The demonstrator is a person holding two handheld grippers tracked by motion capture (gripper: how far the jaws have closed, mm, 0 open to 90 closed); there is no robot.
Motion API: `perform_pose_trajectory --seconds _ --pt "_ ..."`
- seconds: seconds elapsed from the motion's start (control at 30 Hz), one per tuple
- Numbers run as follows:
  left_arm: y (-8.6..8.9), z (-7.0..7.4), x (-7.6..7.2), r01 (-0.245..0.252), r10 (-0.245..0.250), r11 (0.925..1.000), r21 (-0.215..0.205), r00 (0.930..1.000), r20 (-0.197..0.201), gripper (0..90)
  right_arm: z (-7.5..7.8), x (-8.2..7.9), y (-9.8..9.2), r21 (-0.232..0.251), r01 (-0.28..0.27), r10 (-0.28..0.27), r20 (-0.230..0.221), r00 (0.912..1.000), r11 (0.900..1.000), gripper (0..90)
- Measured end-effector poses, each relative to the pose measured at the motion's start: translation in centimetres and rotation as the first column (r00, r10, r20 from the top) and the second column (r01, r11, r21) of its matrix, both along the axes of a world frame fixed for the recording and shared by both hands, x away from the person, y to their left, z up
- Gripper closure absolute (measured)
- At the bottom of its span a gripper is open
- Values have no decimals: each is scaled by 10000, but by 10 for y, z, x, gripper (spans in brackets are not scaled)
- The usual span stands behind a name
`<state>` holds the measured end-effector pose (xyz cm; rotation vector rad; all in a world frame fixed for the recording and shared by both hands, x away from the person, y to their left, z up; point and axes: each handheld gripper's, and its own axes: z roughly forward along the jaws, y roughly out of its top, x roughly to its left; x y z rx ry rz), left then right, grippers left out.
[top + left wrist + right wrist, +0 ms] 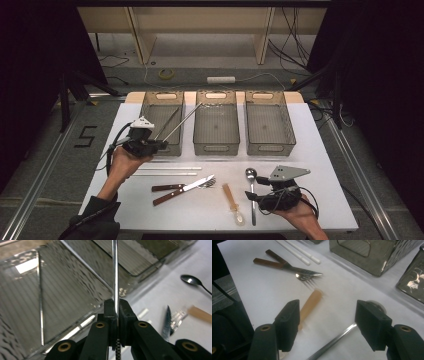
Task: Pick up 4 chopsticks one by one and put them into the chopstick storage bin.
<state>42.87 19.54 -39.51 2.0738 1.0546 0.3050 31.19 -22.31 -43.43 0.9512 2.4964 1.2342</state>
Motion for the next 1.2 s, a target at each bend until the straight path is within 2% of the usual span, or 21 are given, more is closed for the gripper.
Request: perform_pose_trajectory --seconds 0.27,0.37,0.63,0.87,1.2 --pt "11 1 24 -723 722 9974 -80 9973 -106 858 0 -4 -3 190 129 -130 56 9999 9997 353" --pt "13 -1 33 -953 952 9954 -41 9953 -178 858 0 -5 -4 453 108 -112 82 9999 9989 353" --pt "20 -7 53 -1364 1371 9904 227 9900 -341 858 0 -7 -5 487 124 -130 127 9998 9987 353" --pt "24 -13 62 -1601 1623 9860 463 9856 -479 857 -1 -8 -5 524 -12 10 49 10000 9986 354" --pt "31 -24 75 -1935 2008 9779 796 9748 -972 857 -1 -7 -4 527 -40 38 29 10000 9986 357"
